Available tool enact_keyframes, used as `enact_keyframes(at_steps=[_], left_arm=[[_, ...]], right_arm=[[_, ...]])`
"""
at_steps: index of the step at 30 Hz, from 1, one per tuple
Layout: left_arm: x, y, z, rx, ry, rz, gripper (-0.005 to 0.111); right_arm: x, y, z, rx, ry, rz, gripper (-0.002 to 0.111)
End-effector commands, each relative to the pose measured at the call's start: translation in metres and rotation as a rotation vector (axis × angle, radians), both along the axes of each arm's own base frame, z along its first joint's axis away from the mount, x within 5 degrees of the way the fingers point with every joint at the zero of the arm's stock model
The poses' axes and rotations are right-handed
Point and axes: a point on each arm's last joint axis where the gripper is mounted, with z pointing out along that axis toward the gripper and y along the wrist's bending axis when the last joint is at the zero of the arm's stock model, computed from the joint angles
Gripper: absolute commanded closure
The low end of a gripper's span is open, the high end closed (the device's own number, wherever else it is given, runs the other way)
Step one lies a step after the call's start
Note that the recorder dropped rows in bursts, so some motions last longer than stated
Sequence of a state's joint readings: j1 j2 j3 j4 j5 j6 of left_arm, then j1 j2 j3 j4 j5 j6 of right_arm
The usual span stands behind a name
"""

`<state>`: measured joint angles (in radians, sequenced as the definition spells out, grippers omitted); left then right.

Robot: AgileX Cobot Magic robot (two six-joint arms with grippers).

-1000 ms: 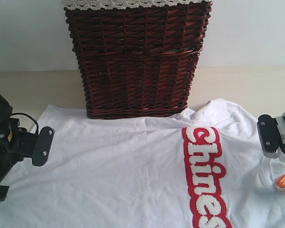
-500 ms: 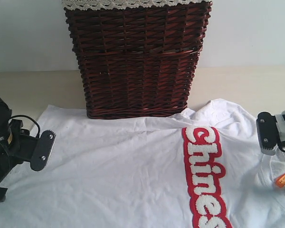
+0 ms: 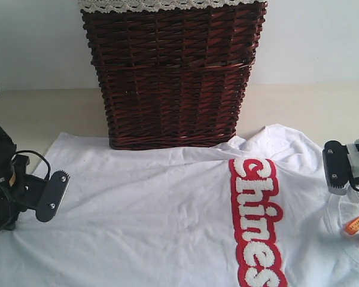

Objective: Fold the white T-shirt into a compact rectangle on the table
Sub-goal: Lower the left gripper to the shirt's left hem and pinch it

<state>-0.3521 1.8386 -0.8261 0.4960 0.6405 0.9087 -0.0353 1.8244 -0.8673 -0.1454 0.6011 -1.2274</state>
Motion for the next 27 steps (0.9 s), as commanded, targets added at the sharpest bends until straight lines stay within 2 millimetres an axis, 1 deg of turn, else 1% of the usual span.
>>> enact_keyframes(at_steps=[1, 27], left_arm=[[0.0008, 0.0013, -0.0015, 0.003, -0.006, -0.018, 0.105], [0.0013, 0.0008, -0.0016, -0.002, -0.011, -0.02, 0.105]], right_arm=[[0.0021, 0.0013, -0.0032, 0.013, -0.023, -0.008, 0.003], [0.0015, 0.0022, -0.0034, 0.025, -0.018, -0.026, 0.003]])
